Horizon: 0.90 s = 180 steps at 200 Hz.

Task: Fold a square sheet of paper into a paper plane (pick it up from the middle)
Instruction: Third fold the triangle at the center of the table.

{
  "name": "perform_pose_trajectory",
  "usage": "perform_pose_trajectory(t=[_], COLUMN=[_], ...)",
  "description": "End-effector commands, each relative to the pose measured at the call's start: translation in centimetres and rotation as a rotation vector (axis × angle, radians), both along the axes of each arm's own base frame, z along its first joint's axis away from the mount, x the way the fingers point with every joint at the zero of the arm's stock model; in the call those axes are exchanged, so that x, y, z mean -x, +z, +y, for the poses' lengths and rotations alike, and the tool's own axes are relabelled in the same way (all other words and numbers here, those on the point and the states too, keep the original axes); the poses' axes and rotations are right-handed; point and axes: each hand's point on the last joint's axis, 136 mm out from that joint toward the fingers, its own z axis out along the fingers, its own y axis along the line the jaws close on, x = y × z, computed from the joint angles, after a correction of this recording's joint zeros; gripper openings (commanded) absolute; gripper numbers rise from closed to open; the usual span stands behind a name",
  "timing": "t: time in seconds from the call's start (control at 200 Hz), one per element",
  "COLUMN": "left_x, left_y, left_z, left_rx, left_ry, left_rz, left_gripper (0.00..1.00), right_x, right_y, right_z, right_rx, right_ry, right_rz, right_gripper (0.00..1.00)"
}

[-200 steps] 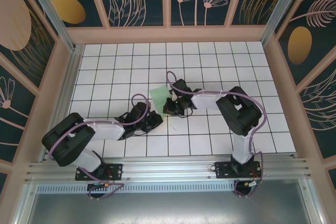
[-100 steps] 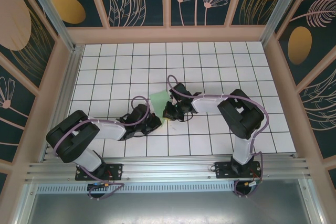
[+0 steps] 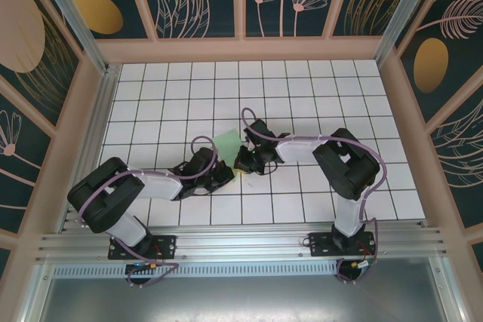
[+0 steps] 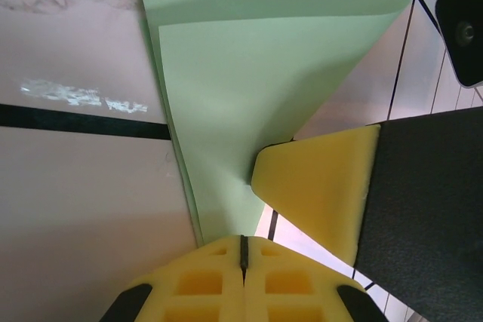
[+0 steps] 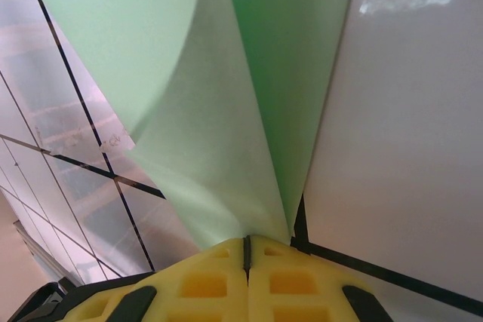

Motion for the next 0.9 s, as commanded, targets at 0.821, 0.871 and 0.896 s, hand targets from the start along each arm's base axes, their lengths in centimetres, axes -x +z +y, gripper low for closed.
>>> perform_pose_trajectory(t=[0.821,0.871,0.896], left_x=[3.7,3.8,3.9], left_y=[-6.1,-6.2,-6.3], left_z=[5.1,5.3,5.3], left_rx=[-0.393,-0.402,-0.405], left_ry=[-0.06,-0.065,-0.067], left_rz=[0.22,0.224,0.227], left_gripper=[0.0,0.0,0.0], right_x=[-4.5,-4.8,-5.0], right_y=[1.3,1.1,0.9], right_z=[-0.5,-0.7,-0.9], right_rx=[-0.024,-0.018,-0.014], right_ry=[0.01,0.012,0.011], right_rz=[-0.103,-0.106,-0.107], right_gripper=[0.11,0.1,0.1])
